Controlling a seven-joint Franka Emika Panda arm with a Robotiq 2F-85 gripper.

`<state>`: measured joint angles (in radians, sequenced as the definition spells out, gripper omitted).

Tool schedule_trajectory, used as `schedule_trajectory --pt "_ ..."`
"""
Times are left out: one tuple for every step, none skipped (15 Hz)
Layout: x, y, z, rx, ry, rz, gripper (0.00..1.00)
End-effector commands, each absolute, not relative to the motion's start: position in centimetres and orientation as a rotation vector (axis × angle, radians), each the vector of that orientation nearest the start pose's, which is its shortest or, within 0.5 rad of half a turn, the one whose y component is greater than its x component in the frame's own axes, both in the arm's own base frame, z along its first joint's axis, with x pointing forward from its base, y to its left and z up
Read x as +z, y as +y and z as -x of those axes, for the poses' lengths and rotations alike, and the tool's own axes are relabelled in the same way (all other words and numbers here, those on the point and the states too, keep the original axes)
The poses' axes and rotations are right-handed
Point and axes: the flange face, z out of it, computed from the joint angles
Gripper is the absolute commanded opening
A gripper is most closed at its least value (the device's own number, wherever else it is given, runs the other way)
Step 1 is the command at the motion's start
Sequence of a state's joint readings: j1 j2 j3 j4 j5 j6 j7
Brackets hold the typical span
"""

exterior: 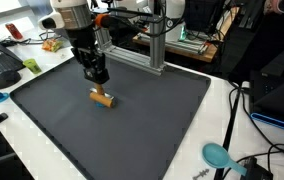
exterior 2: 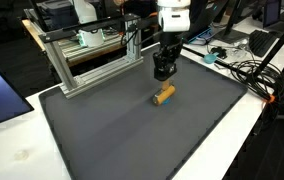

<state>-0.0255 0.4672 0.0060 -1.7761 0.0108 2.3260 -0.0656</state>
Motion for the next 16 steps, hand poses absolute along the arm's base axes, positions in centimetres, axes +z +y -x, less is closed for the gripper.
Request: schedule_trajectory --pt "25.1 -1.5 -64.8 0.055 -0.107 3.095 0.22" --pt "25.0 -1.5 -64.7 0.063 -0.117 3.101 0.22" --pt "25.0 -1.4 -64.6 0.075 -0.130 3.107 0.22" --pt "24.9 -1.2 -64.5 0.081 -0.142 3.110 0.22" --pt "24.9 -1.1 -64.5 0.084 -0.152 3.118 0.22" --pt "24.9 -0.9 -64.5 0.088 -0.162 3.120 0.22" --pt "24.9 -0.8 -64.5 0.091 -0.170 3.120 0.22" --pt "24.9 -0.7 -64.5 0.095 -0.175 3.127 0.22" --pt "24.9 -0.7 -64.4 0.104 -0.182 3.129 0.22" --pt "24.9 -0.5 -64.3 0.116 -0.193 3.129 0.22" --pt "24.9 -0.4 -64.2 0.125 -0.201 3.136 0.22" --pt "24.8 -0.3 -64.2 0.128 -0.209 3.138 0.22" --pt "24.8 -0.2 -64.1 0.129 -0.217 3.138 0.22" --pt "24.8 -0.1 -64.1 0.131 -0.223 3.140 0.22" --pt "24.8 -0.1 -64.1 0.134 -0.229 3.141 0.22" --pt "24.8 0.0 -64.1 0.135 -0.234 3.142 0.22"
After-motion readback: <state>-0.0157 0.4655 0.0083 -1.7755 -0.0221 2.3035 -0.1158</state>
